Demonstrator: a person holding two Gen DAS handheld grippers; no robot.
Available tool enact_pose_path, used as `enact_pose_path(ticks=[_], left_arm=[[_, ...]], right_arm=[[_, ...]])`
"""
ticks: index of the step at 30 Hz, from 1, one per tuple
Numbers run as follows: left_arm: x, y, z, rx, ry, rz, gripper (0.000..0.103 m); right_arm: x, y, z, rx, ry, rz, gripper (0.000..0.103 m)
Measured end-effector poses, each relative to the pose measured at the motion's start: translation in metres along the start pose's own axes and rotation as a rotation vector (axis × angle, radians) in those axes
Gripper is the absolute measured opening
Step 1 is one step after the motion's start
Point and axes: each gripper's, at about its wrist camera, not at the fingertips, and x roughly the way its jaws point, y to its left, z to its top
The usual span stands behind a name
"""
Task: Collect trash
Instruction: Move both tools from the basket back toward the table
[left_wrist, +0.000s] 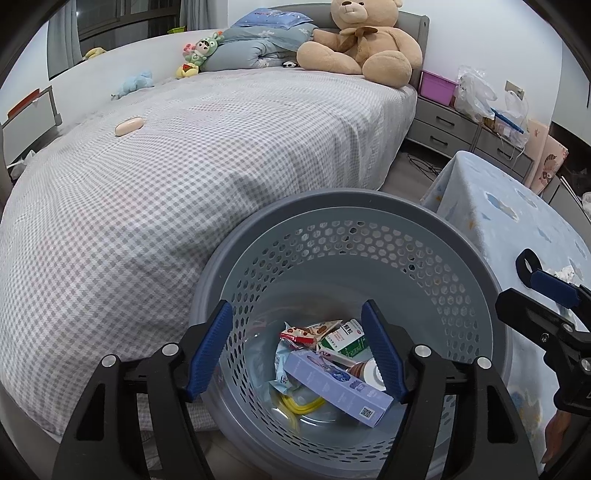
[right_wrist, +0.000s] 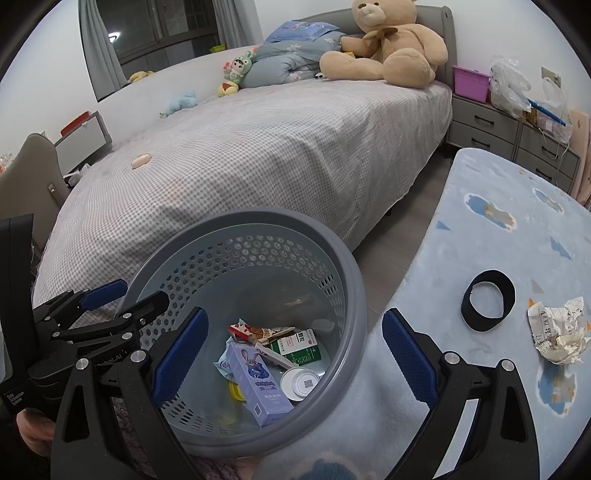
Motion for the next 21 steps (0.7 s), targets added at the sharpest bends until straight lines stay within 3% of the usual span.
enact_pose_path(ticks=[21], left_arm=[[-0.023,-0.031,0.003,0.056,-0.049,-0.047,0.075]], right_arm=[[-0.033,-0.020,-0.013,0.049,-0.017,-0.058,0.095]])
